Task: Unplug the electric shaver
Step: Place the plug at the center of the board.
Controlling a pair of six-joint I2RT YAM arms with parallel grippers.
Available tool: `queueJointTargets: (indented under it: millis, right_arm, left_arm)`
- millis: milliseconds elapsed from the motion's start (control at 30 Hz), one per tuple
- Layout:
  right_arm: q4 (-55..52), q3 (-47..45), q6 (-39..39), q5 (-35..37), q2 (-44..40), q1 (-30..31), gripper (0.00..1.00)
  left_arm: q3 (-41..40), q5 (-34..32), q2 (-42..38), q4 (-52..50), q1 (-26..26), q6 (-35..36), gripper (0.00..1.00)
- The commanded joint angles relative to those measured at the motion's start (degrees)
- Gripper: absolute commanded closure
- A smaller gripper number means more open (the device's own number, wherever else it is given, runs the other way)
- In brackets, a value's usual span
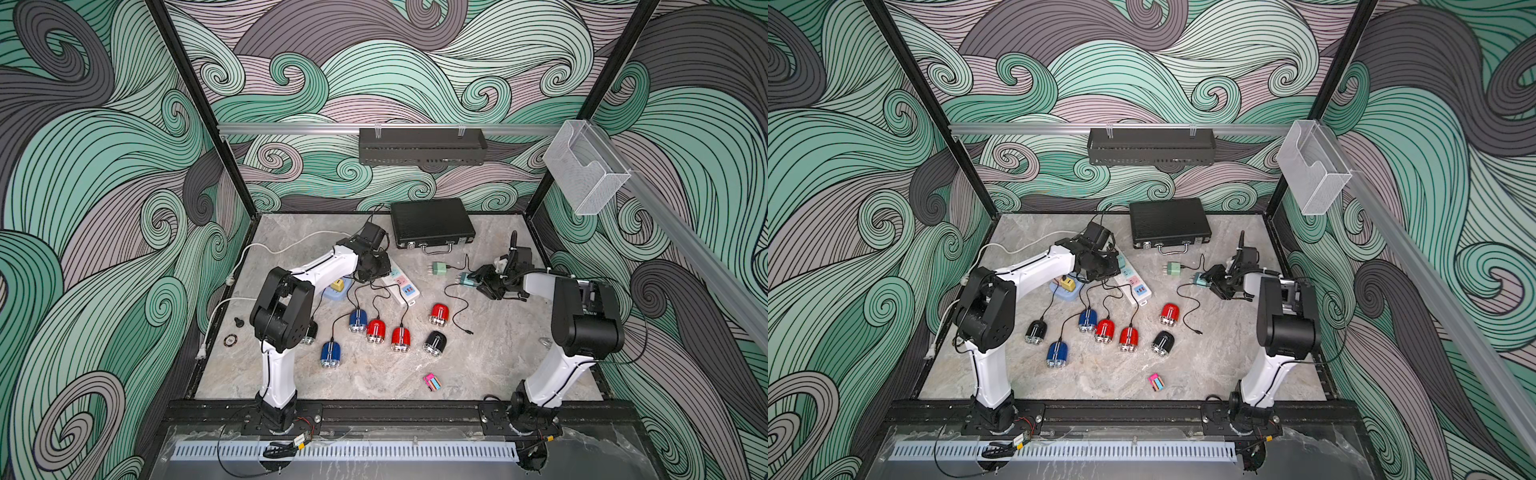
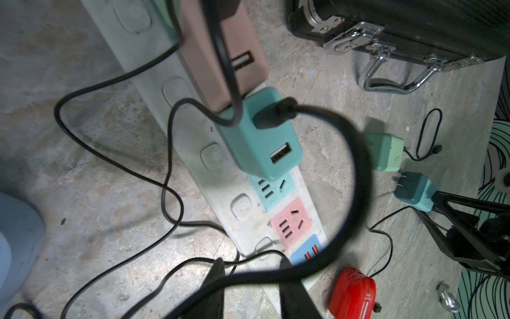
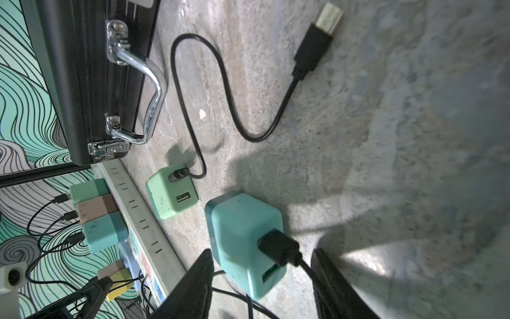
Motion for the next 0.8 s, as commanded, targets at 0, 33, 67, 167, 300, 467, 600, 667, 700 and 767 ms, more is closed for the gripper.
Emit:
queueJointTargets:
  millis: [0,33,67,167,300,467,600,667,700,767]
  right_arm:
    - [-3.5,-1.6,-0.6,2.1,-2.2,-0.4,0.41]
    - [-3.9,-1.8,-0.7,2.3,-2.6,-0.5,0.4]
    - [-4.5,-1.8,-0.9,2.6,-3.1,-0.4,0.4]
    - [-6.9,-1.9,-1.3,4.4,-4.7,-0.4,0.39]
    - [-9.0,-2.8,-1.6,6.8,-7.1,-0.5,0.38]
    - [-10.7,-3.8,-1.7,9.0,-10.7,-0.6,0.38]
    - [-12.4,-4.2,-2.2,10.7,-14.3,-0.6,0.38]
    - [-13.5,-3.9,-2.6,11.4,-15.9,-0.6,0.38]
    - [-13.5,-3.7,-2.9,11.5,-16.7,-0.5,0.38]
    - [-15.8,-3.5,-3.5,11.8,-18.4,-0.5,0.38]
  left_arm:
    - [-0.1,-1.1,-2.3,-1.3,-0.4,1.4,0.67]
    - [-0.1,-1.2,-2.4,-1.3,-0.4,1.4,0.67]
    - [0.0,-1.3,-2.4,-1.4,-0.4,1.5,0.67]
    - [0.4,-1.3,-2.6,-1.7,-0.5,1.7,0.67]
    - [1.0,-1.4,-3.1,-2.1,-0.4,2.0,0.67]
    - [1.7,-1.6,-4.1,-3.0,-0.4,2.4,0.66]
    - [2.2,-2.1,-5.0,-3.8,-0.5,2.8,0.66]
    - [2.4,-2.4,-5.5,-4.3,-0.5,3.0,0.66]
    - [2.5,-2.5,-5.8,-4.5,-0.4,3.1,0.65]
    - [2.5,-2.8,-6.5,-4.9,-0.4,3.2,0.65]
